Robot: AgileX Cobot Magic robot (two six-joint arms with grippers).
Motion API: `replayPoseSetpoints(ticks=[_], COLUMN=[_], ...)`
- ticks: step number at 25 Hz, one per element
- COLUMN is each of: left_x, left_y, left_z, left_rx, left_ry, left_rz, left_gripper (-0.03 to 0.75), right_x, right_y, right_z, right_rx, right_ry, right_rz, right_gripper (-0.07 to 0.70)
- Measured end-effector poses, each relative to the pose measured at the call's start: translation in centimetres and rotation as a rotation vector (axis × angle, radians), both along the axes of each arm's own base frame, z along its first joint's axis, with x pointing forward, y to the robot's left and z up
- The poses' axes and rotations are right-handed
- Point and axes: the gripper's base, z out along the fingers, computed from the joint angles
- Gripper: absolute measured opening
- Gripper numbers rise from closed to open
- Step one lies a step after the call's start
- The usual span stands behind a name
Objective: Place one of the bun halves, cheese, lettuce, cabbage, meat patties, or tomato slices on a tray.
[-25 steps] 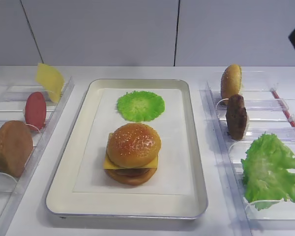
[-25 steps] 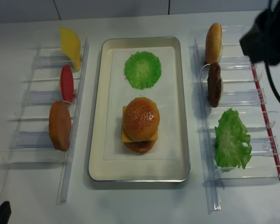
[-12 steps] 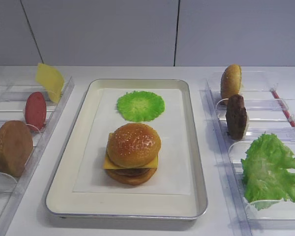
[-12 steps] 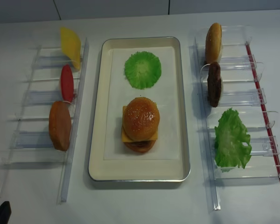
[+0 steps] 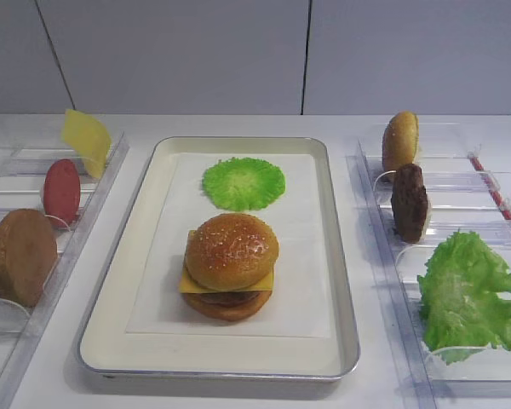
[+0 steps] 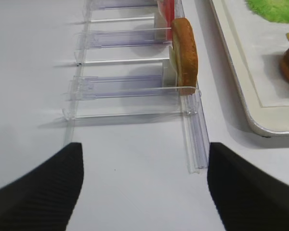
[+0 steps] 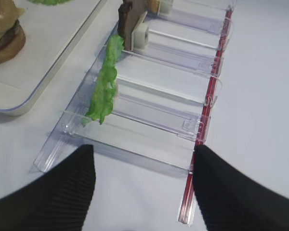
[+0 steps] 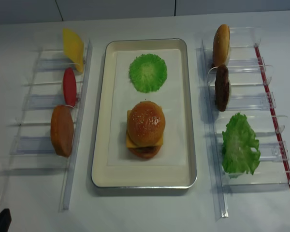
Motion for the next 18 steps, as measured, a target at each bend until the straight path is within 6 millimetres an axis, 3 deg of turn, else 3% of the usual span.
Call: replayPoseSetpoints(ticks=[4,18], left_x=[0.01,0.01], left_y=[0.0,0.0], left_z=[0.02,0.02], left_rx=[0.0,0.0], left_ry=[-0.002,-0.002], left_rz=[0.0,0.0], left_gripper=[0.493,0.493], right_x=[-1.15,-1.18], right_y=[-0.55,-0.57], right_z=[-0.25,-0.26], right_rx=[0.031,0.025], right_ry=[-0.067,-0.069], right_rz=[-0.027,-0.024], right_gripper=[0.454,0.454])
